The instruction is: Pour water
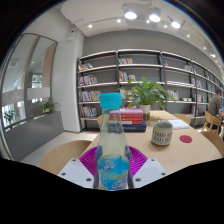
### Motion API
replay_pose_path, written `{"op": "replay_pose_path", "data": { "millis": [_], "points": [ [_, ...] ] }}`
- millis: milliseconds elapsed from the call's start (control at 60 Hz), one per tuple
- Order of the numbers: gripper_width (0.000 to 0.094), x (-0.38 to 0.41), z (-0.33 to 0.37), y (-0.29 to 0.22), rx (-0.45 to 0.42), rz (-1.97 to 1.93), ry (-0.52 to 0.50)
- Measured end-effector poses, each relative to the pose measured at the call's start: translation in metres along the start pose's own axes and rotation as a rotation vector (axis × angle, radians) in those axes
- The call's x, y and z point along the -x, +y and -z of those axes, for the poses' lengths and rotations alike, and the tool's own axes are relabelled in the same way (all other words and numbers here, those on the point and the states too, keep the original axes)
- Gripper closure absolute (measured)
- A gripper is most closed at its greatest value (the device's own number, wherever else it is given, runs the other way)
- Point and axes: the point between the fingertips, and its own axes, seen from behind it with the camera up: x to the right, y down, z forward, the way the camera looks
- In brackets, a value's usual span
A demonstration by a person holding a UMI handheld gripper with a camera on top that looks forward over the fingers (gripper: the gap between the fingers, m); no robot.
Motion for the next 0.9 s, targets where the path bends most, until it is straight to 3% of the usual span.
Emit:
{"op": "replay_pose_path", "data": {
  "millis": [317,567,900],
  "points": [
    [0.0572,0.021,-0.069,-0.019,0.053,-0.107,-0.032],
    [0.0572,-0.015,-0.138,-0.095,0.041,-0.674,-0.012],
    [0.0569,-0.089,-0.19,-0.092,0.052,-1.578,0.004]
  ]
}}
